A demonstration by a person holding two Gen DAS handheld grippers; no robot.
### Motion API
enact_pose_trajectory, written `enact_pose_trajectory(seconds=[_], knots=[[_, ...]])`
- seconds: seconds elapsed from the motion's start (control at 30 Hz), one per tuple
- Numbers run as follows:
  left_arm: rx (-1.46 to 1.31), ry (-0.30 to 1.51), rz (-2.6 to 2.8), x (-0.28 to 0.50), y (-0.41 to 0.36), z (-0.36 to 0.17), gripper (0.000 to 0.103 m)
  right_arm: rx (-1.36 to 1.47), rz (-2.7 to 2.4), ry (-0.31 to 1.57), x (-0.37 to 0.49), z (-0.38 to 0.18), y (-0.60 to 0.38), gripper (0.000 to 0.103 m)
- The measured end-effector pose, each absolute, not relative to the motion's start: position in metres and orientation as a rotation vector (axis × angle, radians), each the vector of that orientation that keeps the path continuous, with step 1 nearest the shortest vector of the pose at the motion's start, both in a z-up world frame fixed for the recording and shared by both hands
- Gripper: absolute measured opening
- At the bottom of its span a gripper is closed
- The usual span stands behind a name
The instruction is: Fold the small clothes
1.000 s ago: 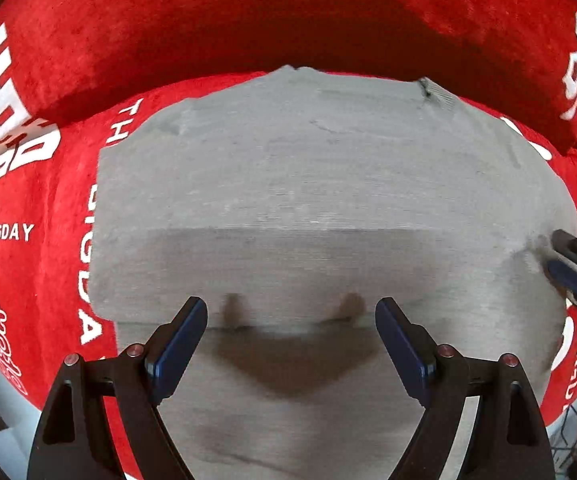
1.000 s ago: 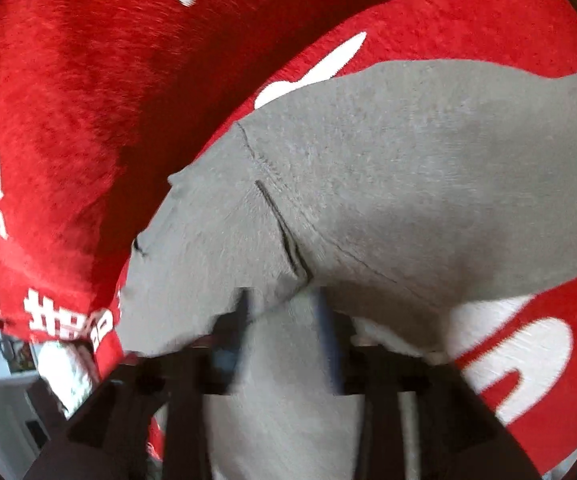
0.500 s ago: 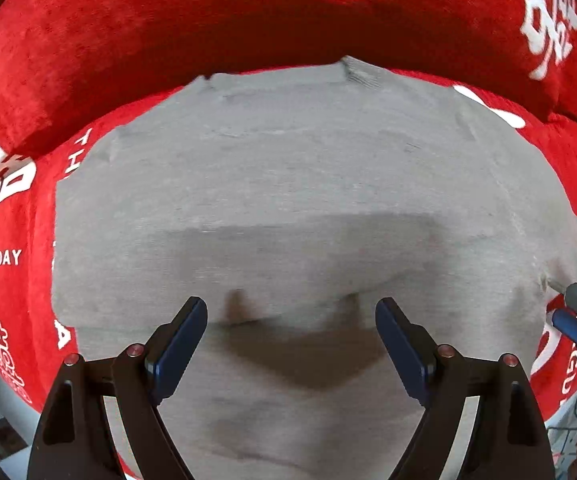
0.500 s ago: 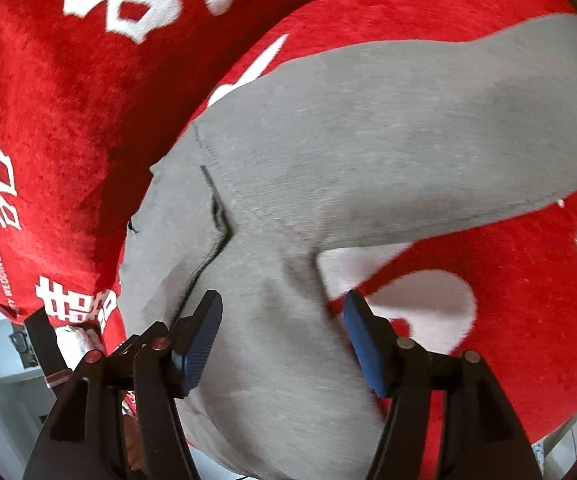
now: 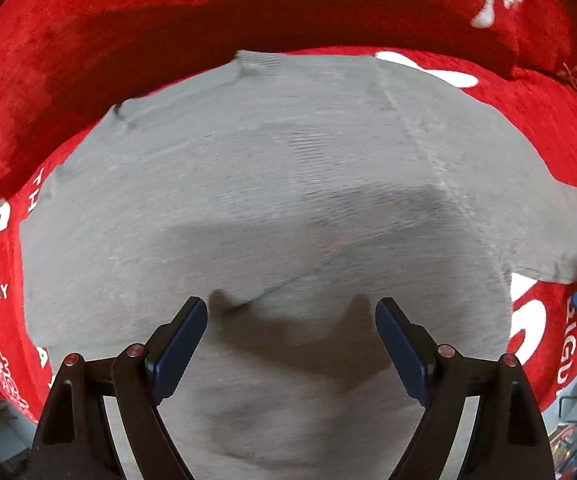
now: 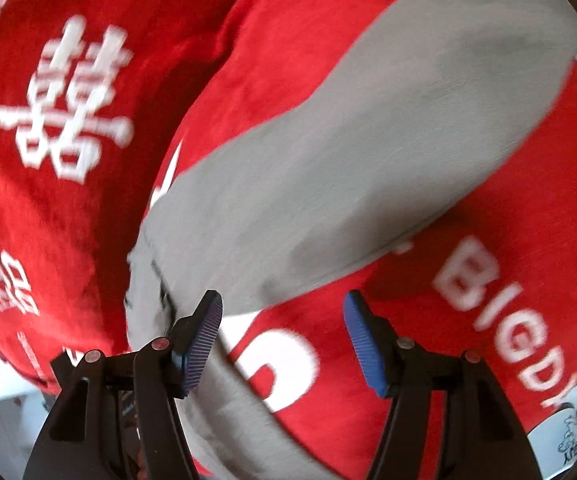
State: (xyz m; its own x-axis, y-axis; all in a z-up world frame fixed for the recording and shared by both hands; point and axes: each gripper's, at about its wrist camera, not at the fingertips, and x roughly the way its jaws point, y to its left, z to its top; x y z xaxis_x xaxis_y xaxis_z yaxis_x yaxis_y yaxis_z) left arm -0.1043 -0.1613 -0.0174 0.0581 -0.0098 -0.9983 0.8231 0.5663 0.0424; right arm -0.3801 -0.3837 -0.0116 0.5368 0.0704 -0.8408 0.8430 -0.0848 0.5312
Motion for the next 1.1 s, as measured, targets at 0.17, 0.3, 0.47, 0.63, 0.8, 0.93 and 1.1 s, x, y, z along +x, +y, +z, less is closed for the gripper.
enact_pose_trajectory(seconds=[0.17,0.3,0.47,0.63,0.8,0.93,1.1], knots=[[0.787,1.378,-0.757,-0.119,-0.177,-0.02,0.087,1.58,-0.895,0.735,-0.43,-0.014,-0.402,0.067],[0.8,1.375,-0.766,-0.122,-0.185,-0.023,0.087,1.664,-0.96,0.626,-0.462,-0.023,-0.41,0.067],[0.794,1.391,-0.771,-0.121,-0.188,-0.03,0.087,1.769,-0.967,0.448,-0.483,-0.037,-0.42,0.067],[0.791,1.406,-0.798,-0.125,-0.188,-0.036,0.087,1.813,-0.931,0.319,-0.481,-0.045,-0.434,0.067],[0.75,1.417,-0.796,-0.126,-0.187,-0.035,0.087,1.83,-0.915,0.244,-0.477,-0.043,-0.44,0.067],[0.717,1.416,-0.793,-0.113,-0.172,-0.032,0.087,1.87,-0.843,0.185,-0.472,-0.044,-0.442,0.006],[0.668,1.403,-0.778,-0.093,-0.152,-0.014,0.087,1.787,-0.756,0.196,-0.446,-0.024,-0.445,0.006]])
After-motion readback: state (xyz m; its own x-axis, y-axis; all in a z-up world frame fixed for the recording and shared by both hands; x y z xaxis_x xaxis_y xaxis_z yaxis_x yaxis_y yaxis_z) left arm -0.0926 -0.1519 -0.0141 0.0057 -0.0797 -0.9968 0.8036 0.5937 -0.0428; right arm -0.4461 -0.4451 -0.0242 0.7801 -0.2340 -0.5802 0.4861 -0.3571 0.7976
